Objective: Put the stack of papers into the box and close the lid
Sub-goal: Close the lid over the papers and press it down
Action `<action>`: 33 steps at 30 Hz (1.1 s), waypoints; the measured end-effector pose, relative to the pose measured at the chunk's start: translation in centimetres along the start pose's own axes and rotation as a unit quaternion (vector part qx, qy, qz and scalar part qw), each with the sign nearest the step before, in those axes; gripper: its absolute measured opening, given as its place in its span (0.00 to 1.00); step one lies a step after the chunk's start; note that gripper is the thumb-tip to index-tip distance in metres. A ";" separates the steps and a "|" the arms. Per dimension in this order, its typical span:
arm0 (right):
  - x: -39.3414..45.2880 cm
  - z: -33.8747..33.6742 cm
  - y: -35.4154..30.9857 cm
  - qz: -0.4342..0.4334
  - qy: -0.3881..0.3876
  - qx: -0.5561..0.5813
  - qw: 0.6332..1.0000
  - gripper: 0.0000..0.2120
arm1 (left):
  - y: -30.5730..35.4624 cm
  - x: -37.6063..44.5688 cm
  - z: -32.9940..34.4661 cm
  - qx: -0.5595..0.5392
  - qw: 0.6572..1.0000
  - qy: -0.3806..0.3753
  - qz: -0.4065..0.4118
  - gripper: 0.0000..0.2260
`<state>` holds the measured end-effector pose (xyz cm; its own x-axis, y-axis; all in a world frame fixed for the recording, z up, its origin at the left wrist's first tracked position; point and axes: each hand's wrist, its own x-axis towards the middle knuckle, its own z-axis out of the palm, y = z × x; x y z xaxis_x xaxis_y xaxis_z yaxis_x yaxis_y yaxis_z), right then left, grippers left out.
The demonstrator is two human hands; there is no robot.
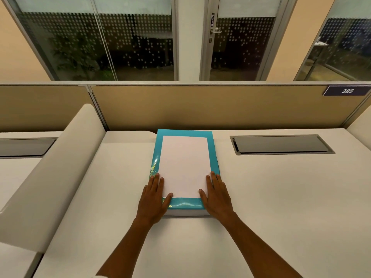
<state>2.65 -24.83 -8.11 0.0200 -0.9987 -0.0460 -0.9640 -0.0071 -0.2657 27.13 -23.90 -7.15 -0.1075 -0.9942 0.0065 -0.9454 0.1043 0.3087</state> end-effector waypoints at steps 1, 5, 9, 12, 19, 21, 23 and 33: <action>0.0 0.1 -0.1 0.002 0.001 0.003 1.000 0.35 | 0.0 0.0 0.1 0.004 1.000 -0.001 -0.002 0.44; 0.2 0.0 -0.3 0.009 0.003 0.009 1.000 0.35 | 0.1 0.0 0.0 0.006 1.000 -0.002 -0.005 0.43; 0.5 -0.3 -0.5 0.017 0.003 0.014 1.000 0.36 | 0.5 0.3 -0.5 -0.007 1.000 0.006 -0.006 0.43; 1.4 -0.9 -0.8 0.025 0.019 0.013 0.999 0.36 | 0.3 1.3 -1.0 -0.013 1.000 0.014 0.009 0.43; 6.4 -2.7 -1.3 0.010 0.042 -0.016 0.999 0.37 | 0.4 8.1 -2.3 -0.025 0.999 0.020 0.006 0.36; 8.5 -3.2 -1.4 0.011 0.039 -0.014 0.999 0.38 | 0.4 10.4 -2.4 -0.023 1.000 0.018 0.004 0.35; 10.4 -3.6 -1.6 0.008 0.041 -0.008 0.999 0.38 | 0.2 12.2 -2.4 -0.016 1.000 0.014 0.002 0.35; 15.8 -2.3 -0.5 0.015 0.003 -0.020 1.000 0.39 | -0.7 16.7 -0.3 0.016 1.000 -0.007 -0.016 0.34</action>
<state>2.88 -40.70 -6.45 -0.0108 -0.9988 -0.0472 -0.9740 0.0212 -0.2254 26.09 -40.59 -7.02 -0.0812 -0.9966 -0.0154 -0.9577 0.0738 0.2780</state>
